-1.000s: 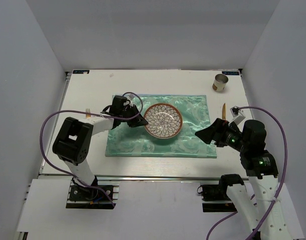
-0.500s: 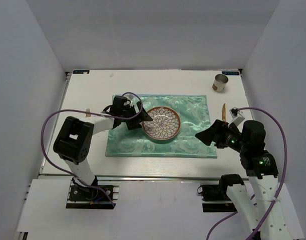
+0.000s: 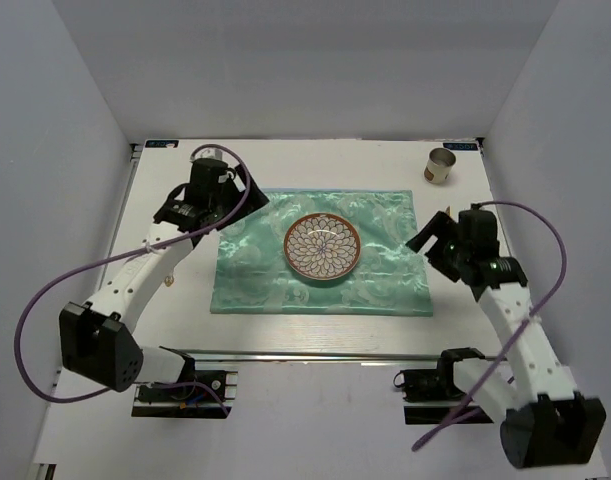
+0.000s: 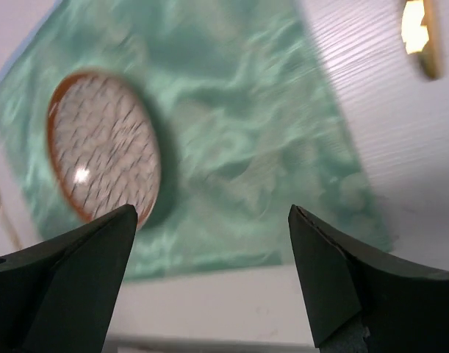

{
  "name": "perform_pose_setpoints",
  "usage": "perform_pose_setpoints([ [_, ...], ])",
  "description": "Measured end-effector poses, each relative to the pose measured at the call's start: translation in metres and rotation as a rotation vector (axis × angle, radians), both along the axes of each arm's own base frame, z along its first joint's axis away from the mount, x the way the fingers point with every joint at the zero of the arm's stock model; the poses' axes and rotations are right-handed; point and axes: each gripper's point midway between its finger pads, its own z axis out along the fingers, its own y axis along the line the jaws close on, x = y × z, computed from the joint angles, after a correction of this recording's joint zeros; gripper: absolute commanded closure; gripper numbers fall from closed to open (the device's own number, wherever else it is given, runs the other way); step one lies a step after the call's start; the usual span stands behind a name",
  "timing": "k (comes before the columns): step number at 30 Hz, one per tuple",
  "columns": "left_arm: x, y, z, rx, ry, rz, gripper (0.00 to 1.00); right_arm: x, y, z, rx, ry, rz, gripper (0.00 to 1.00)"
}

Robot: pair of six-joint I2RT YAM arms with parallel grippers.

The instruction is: Set the dinner table for one person

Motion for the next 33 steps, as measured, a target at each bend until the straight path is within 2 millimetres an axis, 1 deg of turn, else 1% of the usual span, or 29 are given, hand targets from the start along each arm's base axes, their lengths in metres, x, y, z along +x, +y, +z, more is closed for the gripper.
perform_pose_setpoints([
  [1, -0.005, 0.010, 0.000, 0.037, 0.011, 0.023, 0.02, 0.010, -0.012, -0.007, -0.035, 0.037, -0.083, 0.11],
  [3, -0.019, 0.031, -0.009, 0.119, 0.057, 0.064, 0.02, 0.032, -0.035, -0.010, -0.096, 0.071, -0.239, 0.11],
  [5, -0.034, 0.048, -0.020, 0.187, 0.094, 0.088, 0.02, 0.058, -0.056, -0.004, -0.148, 0.078, -0.367, 0.11],
  [7, -0.052, 0.062, -0.034, 0.250, 0.141, 0.096, 0.02, 0.091, -0.071, 0.004, -0.185, 0.069, -0.451, 0.11],
  [9, -0.067, 0.074, -0.045, 0.307, 0.179, 0.097, 0.02, 0.135, -0.081, 0.012, -0.201, 0.049, -0.492, 0.11],
  [11, -0.076, 0.084, -0.051, 0.357, 0.198, 0.098, 0.02, 0.178, -0.089, 0.018, -0.208, 0.017, -0.504, 0.11],
  [13, -0.081, 0.093, -0.054, 0.399, 0.198, 0.103, 0.02, 0.213, -0.096, 0.016, -0.210, 0.012, -0.498, 0.11],
  [17, -0.090, 0.106, -0.060, 0.454, 0.196, 0.116, 0.02, 0.293, -0.121, 0.013, -0.208, -0.011, -0.515, 0.11],
  [19, -0.090, 0.108, -0.060, 0.463, 0.183, 0.116, 0.02, 0.321, -0.131, 0.002, -0.209, -0.016, -0.512, 0.11],
  [20, -0.090, 0.107, -0.059, 0.465, 0.173, 0.111, 0.02, 0.331, -0.135, -0.007, -0.211, -0.011, -0.507, 0.11],
  [22, -0.089, 0.107, -0.058, 0.467, 0.155, 0.099, 0.02, 0.341, -0.140, -0.031, -0.216, 0.014, -0.492, 0.11],
  [24, -0.087, 0.102, -0.058, 0.461, 0.146, 0.069, 0.02, 0.344, -0.143, -0.055, -0.216, 0.047, -0.478, 0.11],
  [26, -0.086, 0.099, -0.062, 0.460, 0.151, 0.043, 0.02, 0.345, -0.145, -0.075, -0.213, 0.074, -0.466, 0.11],
  [28, -0.085, 0.097, -0.067, 0.466, 0.166, 0.025, 0.02, 0.347, -0.145, -0.087, -0.207, 0.088, -0.457, 0.12],
  [29, -0.085, 0.096, -0.069, 0.468, 0.173, 0.019, 0.02, 0.349, -0.145, -0.092, -0.204, 0.092, -0.454, 0.17],
  [30, -0.085, 0.095, -0.070, 0.469, 0.179, 0.012, 0.02, 0.351, -0.145, -0.095, -0.203, 0.091, -0.450, 0.27],
  [31, -0.085, 0.094, -0.071, 0.468, 0.179, 0.007, 0.02, 0.353, -0.144, -0.096, -0.200, 0.087, -0.443, 0.42],
  [32, -0.085, 0.094, -0.071, 0.467, 0.179, 0.002, 0.02, 0.355, -0.144, -0.096, -0.199, 0.082, -0.434, 0.86],
  [33, -0.085, 0.093, -0.070, 0.465, 0.175, -0.001, 0.02, 0.357, -0.143, -0.096, -0.196, 0.077, -0.429, 1.00],
])
